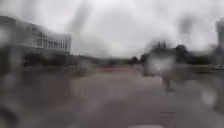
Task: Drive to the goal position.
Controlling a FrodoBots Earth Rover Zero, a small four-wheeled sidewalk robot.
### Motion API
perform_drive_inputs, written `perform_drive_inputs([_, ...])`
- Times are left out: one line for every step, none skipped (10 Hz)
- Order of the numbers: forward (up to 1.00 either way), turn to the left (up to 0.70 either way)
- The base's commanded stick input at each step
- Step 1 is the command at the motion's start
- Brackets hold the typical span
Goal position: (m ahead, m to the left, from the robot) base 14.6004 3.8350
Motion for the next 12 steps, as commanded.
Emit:
perform_drive_inputs([1.0, 0.0])
perform_drive_inputs([1.0, 0.0])
perform_drive_inputs([1.0, 0.0])
perform_drive_inputs([1.0, 0.0])
perform_drive_inputs([1.0, 0.0])
perform_drive_inputs([1.0, 0.0])
perform_drive_inputs([1.0, 0.0])
perform_drive_inputs([1.0, 0.02])
perform_drive_inputs([1.0, 0.17])
perform_drive_inputs([1.0, 0.35])
perform_drive_inputs([1.0, 0.4])
perform_drive_inputs([1.0, 0.4])
